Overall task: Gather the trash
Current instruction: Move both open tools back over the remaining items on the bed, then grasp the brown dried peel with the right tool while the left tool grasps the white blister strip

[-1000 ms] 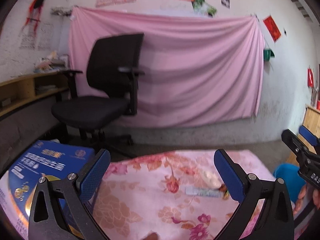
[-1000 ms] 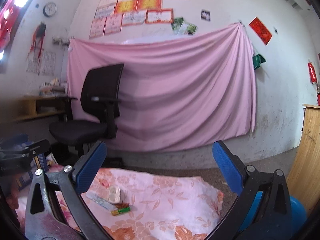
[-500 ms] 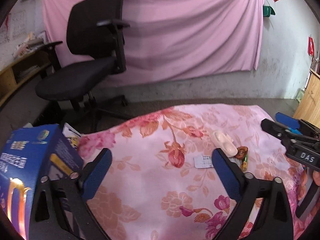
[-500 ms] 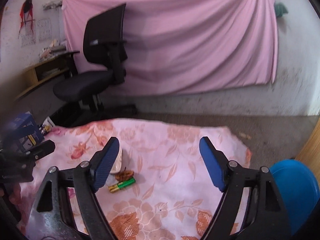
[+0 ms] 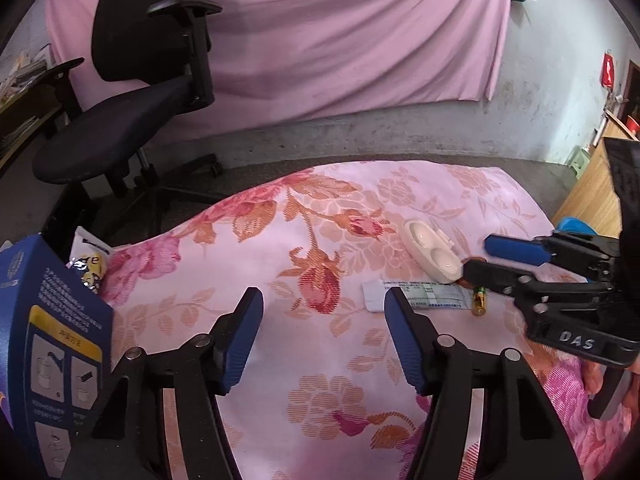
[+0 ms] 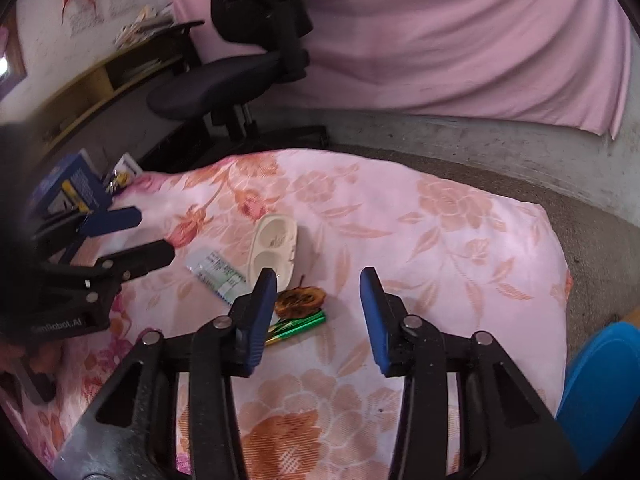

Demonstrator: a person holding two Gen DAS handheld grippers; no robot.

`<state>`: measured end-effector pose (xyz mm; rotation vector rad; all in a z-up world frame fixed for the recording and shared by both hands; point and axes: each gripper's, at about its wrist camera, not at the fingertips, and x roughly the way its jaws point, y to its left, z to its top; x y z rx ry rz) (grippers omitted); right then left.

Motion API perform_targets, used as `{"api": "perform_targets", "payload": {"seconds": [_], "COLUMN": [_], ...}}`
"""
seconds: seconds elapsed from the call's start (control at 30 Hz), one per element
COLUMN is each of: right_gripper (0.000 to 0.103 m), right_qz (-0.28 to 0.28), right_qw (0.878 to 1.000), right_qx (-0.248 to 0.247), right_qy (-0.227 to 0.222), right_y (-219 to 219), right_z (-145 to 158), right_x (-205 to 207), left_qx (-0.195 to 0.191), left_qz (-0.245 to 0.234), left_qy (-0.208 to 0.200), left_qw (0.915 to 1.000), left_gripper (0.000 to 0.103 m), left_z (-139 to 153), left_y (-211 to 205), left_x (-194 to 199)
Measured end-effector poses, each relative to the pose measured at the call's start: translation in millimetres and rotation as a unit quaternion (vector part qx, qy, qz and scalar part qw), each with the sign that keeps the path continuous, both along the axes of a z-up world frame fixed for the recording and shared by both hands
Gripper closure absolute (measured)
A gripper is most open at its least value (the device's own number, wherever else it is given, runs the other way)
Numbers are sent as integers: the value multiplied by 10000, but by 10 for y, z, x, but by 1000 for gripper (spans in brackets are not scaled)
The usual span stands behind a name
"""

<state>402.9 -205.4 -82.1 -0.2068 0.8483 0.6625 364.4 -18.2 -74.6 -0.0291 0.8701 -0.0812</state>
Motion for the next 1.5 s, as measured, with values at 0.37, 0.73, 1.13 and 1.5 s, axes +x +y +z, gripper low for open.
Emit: {"api": "perform_targets", "payload": {"seconds": [0.37, 0.73, 1.13, 1.5], "right_gripper": [69, 44, 65, 65], "right_qz": [-55, -419, -164, -680], "right_qw": [9993, 9962, 9966, 9951], "right_qx": [-106, 317, 187, 418], "right_qy": [364, 698, 785, 577], "right_y": [-45, -232, -32, -383], "right_z": [-78, -87, -128, -47], "right_x": [66, 216, 240, 223], "left_qx": [156, 35, 229, 1069], "left_qz": [-588, -354, -546, -1785], "left_qy": [189, 294, 342, -187], "left_qw": [9980, 9989, 9977, 9779], "left_gripper": [46, 46, 46, 46], "left_z": [-46, -85, -81, -67], "left_y": [-229, -216, -327, -616], "left_x": [89, 171, 160, 203]}}
